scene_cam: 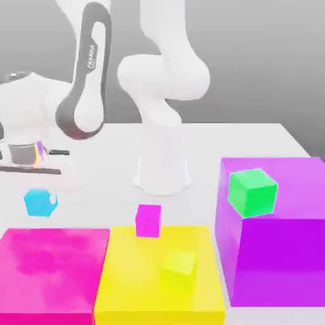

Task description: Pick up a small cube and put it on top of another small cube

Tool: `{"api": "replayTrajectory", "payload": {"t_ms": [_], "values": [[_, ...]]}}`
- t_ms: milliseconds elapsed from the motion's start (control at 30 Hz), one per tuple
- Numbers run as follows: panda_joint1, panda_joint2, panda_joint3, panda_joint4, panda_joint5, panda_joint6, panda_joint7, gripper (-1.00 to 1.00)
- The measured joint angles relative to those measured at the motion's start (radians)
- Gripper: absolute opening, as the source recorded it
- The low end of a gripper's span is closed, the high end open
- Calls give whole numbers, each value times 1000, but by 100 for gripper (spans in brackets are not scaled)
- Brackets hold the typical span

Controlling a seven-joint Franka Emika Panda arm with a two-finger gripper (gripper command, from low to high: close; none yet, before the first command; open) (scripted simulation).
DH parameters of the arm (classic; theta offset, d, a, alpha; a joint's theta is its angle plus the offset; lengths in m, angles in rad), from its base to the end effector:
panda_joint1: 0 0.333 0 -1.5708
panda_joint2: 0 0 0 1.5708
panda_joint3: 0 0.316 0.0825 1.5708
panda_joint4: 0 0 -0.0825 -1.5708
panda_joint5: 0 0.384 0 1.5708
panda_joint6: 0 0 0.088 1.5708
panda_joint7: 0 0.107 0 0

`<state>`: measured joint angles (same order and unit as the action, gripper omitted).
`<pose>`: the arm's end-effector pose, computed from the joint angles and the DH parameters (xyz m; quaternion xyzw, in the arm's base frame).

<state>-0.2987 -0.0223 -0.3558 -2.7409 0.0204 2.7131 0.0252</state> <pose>0.3139 -0.2407 0.2264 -0.9396 0.3420 0.0008 0.0088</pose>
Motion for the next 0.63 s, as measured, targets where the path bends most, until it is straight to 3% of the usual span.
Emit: {"api": "replayTrajectory", "payload": {"t_ms": [67, 367, 500, 533, 633], "values": [[128, -13, 52, 42, -2, -55, 1, -100], [450, -73, 233, 222, -28, -291, 18, -100], [477, 24, 249, 217, -13, -189, 7, -100], [478, 51, 249, 211, -10, -156, 5, 100], [477, 51, 249, 211, -10, -156, 5, 100]]}}
